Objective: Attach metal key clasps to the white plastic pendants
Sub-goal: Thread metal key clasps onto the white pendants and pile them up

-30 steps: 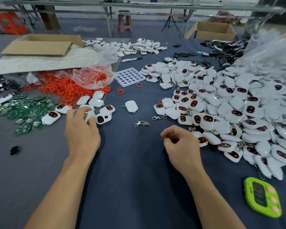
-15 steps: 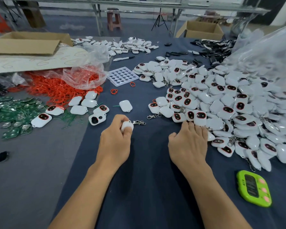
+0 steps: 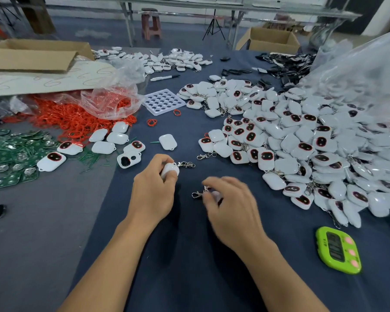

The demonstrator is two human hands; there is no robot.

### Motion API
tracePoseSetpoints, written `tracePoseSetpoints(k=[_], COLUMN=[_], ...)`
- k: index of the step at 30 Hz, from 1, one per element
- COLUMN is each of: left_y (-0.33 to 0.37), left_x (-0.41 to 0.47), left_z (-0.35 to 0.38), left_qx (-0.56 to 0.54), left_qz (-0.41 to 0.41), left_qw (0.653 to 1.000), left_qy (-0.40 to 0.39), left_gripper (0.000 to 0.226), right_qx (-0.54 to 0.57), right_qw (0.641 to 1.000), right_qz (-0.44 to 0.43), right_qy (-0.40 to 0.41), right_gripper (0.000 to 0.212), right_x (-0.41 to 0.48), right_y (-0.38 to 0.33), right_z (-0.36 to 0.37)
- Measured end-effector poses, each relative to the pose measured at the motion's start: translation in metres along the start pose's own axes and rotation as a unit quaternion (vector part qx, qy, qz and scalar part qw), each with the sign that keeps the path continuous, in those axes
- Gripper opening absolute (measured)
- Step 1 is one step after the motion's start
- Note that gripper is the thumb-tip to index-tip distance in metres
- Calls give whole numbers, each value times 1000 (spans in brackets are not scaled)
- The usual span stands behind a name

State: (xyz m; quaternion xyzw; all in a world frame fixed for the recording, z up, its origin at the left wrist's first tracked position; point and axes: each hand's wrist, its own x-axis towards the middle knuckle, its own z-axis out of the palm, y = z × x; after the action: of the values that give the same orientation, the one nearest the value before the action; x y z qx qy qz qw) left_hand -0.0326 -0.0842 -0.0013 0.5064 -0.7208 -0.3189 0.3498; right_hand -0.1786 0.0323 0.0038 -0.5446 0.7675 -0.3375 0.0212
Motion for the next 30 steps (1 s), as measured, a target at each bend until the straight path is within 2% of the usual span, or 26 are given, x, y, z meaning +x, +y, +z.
tracePoseSetpoints(k=[2, 4, 6, 10, 13, 16, 18, 21, 23, 25, 27, 30], left_y=[1, 2, 2, 2, 2, 3, 3, 3, 2, 2, 2, 2], left_x=[-1, -1, -1, 0, 0, 0, 0, -1, 0, 1, 2, 1], left_z=[0, 0, 0, 1, 1, 0, -2, -2, -1, 0, 1, 0], left_qx=[-4, -4, -4, -6, -4, -6, -11, -15, -10, -5, -4, 0], left_qz=[-1, 1, 0, -7, -13, -15, -19, -22, -21, -16, -16, -17], left_qw=[1000, 1000, 1000, 1000, 1000, 1000, 1000, 1000, 1000, 1000, 1000, 1000], left_qy=[-3, -4, -5, -9, -9, -9, -6, -5, -6, -5, -5, -5], left_gripper=[10, 10, 10, 10, 10, 11, 11, 11, 11, 9, 9, 10], right_qx=[-76, -158, -189, -214, -212, -237, -249, -287, -345, -348, -349, -384], right_qw=[992, 972, 962, 969, 971, 960, 950, 934, 917, 922, 924, 908], right_qz=[84, 168, 199, 110, 62, 45, 66, 100, 57, 3, -40, -82], right_qy=[52, 37, 5, -49, -97, -145, -178, -190, -190, -172, -155, -144], right_gripper=[19, 24, 28, 66, 72, 70, 69, 53, 32, 14, 15, 18], right_x=[14, 29, 38, 59, 88, 118, 137, 144, 130, 109, 95, 92], right_y=[13, 28, 42, 61, 77, 90, 92, 88, 81, 74, 68, 61], right_z=[-9, -21, -27, -26, -26, -28, -33, -42, -45, -45, -45, -48])
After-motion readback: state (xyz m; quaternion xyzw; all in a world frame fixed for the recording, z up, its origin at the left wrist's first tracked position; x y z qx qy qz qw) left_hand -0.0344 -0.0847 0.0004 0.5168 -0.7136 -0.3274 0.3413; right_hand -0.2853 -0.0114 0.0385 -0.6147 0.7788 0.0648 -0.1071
